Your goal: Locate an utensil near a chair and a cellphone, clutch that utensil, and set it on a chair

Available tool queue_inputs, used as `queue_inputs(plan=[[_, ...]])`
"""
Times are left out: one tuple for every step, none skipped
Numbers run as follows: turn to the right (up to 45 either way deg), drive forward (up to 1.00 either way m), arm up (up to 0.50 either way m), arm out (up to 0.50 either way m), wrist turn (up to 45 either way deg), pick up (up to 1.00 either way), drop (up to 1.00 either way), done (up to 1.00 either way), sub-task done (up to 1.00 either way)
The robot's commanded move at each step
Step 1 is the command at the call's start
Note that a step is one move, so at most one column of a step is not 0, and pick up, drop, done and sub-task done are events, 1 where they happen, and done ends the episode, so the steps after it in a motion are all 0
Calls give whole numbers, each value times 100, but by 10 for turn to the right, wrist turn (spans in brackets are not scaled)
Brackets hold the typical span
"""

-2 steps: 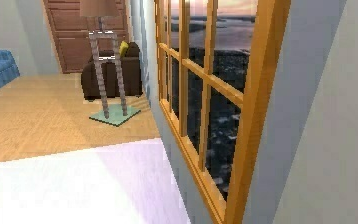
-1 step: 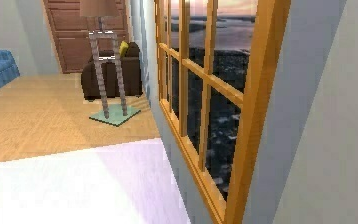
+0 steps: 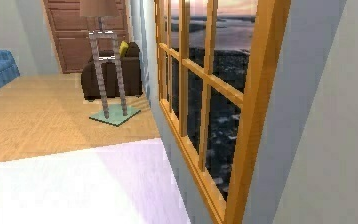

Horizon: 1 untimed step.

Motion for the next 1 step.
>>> queue_inputs(plan=[[0, 0, 0, 0, 450, 0, 0, 0, 0]])
